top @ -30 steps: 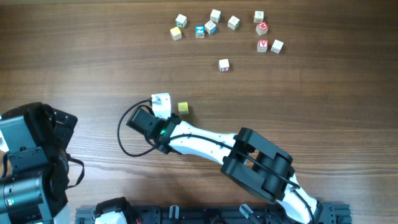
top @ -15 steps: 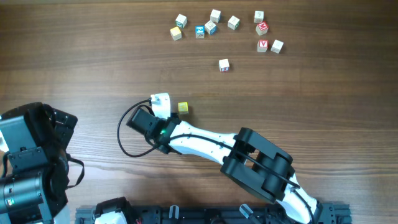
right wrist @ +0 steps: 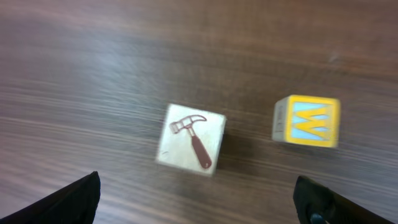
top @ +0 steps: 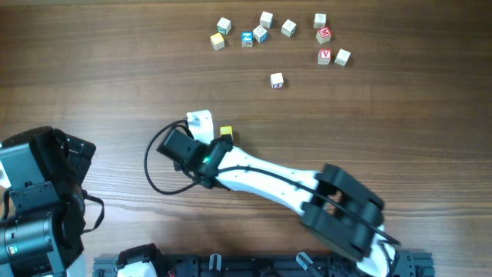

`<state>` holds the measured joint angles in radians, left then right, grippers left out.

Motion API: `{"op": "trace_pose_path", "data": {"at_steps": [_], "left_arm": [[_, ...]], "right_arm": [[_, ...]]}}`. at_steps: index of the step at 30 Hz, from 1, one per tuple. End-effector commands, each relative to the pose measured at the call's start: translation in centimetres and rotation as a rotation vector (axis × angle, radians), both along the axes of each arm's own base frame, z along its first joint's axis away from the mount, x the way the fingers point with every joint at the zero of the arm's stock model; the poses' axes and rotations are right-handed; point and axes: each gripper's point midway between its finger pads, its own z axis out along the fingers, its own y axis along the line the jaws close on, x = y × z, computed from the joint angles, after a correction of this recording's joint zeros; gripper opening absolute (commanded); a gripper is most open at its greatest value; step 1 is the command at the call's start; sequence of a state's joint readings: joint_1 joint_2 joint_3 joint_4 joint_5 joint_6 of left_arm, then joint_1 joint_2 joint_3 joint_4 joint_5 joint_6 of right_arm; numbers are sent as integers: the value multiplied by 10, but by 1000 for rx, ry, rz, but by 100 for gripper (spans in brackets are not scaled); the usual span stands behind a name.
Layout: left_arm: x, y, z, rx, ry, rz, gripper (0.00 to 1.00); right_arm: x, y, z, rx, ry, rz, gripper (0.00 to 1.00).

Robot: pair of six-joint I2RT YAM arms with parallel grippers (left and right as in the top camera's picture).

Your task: Form a tower

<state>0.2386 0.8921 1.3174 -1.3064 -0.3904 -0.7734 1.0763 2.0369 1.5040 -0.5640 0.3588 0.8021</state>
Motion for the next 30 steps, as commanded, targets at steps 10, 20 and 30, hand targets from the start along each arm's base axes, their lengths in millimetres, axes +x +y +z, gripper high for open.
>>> {"op": "trace_pose_path", "data": {"at_steps": [10, 20, 30], "left_arm": [[0, 0, -3, -15, -1, 10, 100], [0, 0, -3, -15, -1, 10, 100], [0, 0, -3, -14, -1, 10, 100]], "right_arm": [[61, -78, 33, 97, 69, -117, 99], [54, -65, -60, 48, 210, -42, 75], [46, -64, -62, 46, 237, -55, 38]]}}
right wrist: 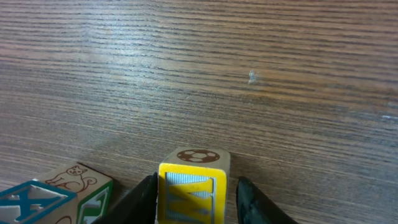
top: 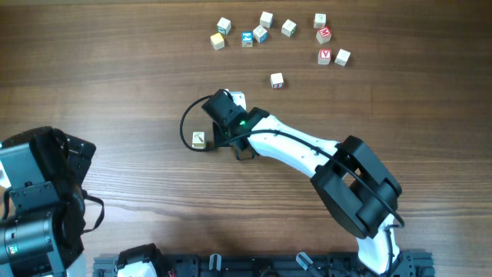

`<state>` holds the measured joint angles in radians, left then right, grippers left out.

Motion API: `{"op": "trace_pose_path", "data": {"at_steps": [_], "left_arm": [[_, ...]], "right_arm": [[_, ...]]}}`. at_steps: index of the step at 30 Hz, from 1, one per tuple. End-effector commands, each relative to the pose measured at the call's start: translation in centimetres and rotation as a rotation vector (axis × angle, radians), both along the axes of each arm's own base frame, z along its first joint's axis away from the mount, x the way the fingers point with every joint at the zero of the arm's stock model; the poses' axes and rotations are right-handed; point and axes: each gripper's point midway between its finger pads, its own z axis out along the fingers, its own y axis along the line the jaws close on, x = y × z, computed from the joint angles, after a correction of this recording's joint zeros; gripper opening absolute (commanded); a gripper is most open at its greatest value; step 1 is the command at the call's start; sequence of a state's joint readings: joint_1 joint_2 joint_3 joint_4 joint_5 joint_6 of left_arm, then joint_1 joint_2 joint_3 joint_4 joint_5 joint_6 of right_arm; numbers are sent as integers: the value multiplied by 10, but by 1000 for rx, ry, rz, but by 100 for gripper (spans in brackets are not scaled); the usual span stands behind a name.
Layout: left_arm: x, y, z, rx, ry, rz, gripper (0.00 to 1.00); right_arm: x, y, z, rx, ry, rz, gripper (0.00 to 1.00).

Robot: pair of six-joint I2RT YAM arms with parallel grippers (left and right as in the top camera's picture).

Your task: Form a tower

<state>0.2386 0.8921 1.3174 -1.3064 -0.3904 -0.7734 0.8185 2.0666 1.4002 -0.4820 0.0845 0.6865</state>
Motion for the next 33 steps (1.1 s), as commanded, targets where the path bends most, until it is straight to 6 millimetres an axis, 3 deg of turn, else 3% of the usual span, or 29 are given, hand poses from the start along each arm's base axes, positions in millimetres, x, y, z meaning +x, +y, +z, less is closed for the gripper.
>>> {"op": "trace_pose_path", "data": {"at_steps": [1, 5, 9, 15, 23, 27, 33], "left_arm": [[0, 0, -3, -15, -1, 10, 100], [0, 0, -3, -15, -1, 10, 100], [0, 0, -3, -15, -1, 10, 100], [0, 0, -3, -14, -1, 10, 100], [0, 0, -3, -15, -1, 9, 100], [0, 0, -3, -15, -1, 9, 100], [0, 0, -3, -15, -1, 9, 100]], "right_arm": [[-5, -2, -13, -8, 33, -20, 37], [-3, 1, 2, 14, 12, -18, 34], [1, 7, 54, 111, -52, -31, 31], [-12, 21, 115, 283, -56, -6, 29], [-32, 39, 115, 234, -140, -85, 28], [-31, 47, 91, 193, -145, -83, 28], [-29, 56, 75, 198, -133, -71, 28]]}}
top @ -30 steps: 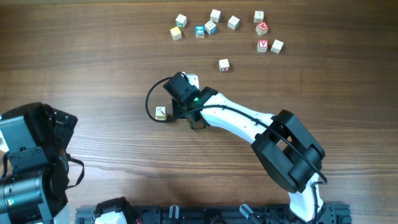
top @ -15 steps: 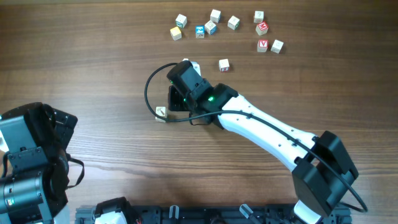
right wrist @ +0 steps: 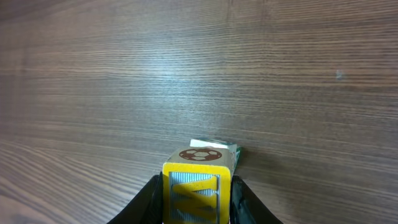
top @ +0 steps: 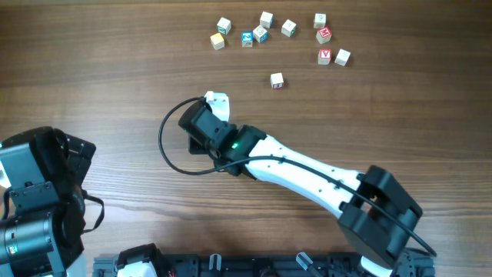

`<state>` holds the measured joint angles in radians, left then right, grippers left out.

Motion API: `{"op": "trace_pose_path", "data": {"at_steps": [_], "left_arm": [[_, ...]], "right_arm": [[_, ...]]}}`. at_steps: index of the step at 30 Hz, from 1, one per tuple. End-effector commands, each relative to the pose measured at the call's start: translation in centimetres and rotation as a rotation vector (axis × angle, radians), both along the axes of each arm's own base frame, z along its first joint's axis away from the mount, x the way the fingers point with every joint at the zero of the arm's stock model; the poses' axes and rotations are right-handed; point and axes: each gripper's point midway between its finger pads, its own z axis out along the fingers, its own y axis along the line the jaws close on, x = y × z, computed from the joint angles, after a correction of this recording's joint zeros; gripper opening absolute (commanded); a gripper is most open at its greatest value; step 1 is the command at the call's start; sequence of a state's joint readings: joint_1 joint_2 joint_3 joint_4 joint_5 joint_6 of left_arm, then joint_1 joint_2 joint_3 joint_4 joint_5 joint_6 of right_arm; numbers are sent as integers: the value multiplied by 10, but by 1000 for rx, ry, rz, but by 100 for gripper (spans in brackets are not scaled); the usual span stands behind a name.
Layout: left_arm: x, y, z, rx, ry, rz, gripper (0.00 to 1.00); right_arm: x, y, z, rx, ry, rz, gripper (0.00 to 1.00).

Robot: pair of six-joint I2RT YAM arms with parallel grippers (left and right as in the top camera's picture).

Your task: Form a tower

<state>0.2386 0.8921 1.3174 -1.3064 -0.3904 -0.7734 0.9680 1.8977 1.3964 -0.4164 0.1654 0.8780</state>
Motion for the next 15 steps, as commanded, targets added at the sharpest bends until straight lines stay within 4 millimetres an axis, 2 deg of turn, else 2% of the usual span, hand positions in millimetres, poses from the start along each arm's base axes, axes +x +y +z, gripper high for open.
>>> {"op": "trace_pose_path", "data": {"at_steps": [1, 6, 10, 15], "left_arm": [[0, 0, -3, -15, -1, 9, 100], [0, 0, -3, -15, -1, 9, 100], [0, 0, -3, -15, -1, 9, 100], [0, 0, -3, -15, -1, 9, 100]], "right_arm": [[2, 1, -13, -15, 5, -15, 28], [2, 7, -10, -9, -18, 12, 28], [1, 6, -24, -38, -4, 20, 29], [0, 7, -25, -46, -7, 36, 29]]}}
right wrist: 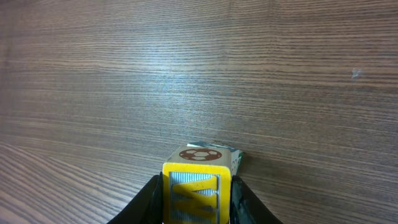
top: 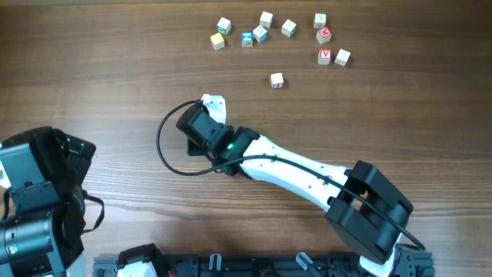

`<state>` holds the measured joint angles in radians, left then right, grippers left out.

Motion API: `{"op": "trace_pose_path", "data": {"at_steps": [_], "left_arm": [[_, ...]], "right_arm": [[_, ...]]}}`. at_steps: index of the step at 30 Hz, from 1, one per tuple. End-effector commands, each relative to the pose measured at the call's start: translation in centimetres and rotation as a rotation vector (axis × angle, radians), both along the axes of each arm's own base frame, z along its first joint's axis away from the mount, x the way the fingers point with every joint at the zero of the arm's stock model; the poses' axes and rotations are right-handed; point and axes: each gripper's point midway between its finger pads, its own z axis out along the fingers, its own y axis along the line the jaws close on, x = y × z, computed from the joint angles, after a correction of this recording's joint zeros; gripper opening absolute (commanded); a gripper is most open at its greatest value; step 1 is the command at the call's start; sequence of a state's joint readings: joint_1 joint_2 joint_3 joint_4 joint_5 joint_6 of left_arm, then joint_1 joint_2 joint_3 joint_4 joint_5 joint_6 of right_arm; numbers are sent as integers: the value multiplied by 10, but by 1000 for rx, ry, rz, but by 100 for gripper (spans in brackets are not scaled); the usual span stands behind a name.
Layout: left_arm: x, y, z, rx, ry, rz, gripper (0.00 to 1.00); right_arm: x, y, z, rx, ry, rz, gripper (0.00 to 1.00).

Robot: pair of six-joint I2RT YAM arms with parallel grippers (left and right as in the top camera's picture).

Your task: Form a tower

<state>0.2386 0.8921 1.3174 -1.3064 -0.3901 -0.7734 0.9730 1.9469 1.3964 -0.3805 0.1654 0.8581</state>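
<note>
My right gripper (right wrist: 197,200) is shut on a yellow block (right wrist: 197,186) with a blue-and-yellow letter face and a soccer ball on top. Directly under it a second block (right wrist: 234,159) shows only a pale, green-marked edge; whether the two touch cannot be told. In the overhead view the right gripper (top: 201,125) hangs over the table's middle left and hides both blocks. The left arm (top: 38,192) sits at the left edge, its gripper out of sight.
Several loose blocks (top: 261,32) lie scattered along the far side of the wooden table (top: 400,115), with one single block (top: 277,80) closer in. A black cable (top: 163,150) loops from the right wrist.
Hardly anything differs: my right gripper has shifted a touch to the left, still shut on the yellow block over the lower block.
First my right gripper hung open above a hammer block and the yellow block lying side by side. A second later it was shut on the yellow block, away from the hammer block. Then it held the yellow block over a block on the table, as it does now.
</note>
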Motion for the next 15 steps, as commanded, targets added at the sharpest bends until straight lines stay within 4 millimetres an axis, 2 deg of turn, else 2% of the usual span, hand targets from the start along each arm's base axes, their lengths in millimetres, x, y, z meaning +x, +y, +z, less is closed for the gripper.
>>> {"op": "trace_pose_path", "data": {"at_steps": [1, 8, 11, 13, 15], "left_arm": [[0, 0, -3, -14, -1, 9, 100], [0, 0, -3, -14, -1, 9, 100], [0, 0, -3, -14, -1, 9, 100], [1, -2, -3, -14, -1, 0, 100], [3, -6, -3, -14, -1, -21, 100]], "right_arm": [[-1, 0, -7, -26, -7, 16, 33], [-2, 1, -7, -22, -3, 22, 41], [-2, 2, -6, -21, -6, 24, 54], [1, 5, -3, -13, -28, 42, 75], [2, 7, 2, -1, -38, 42, 87]]}}
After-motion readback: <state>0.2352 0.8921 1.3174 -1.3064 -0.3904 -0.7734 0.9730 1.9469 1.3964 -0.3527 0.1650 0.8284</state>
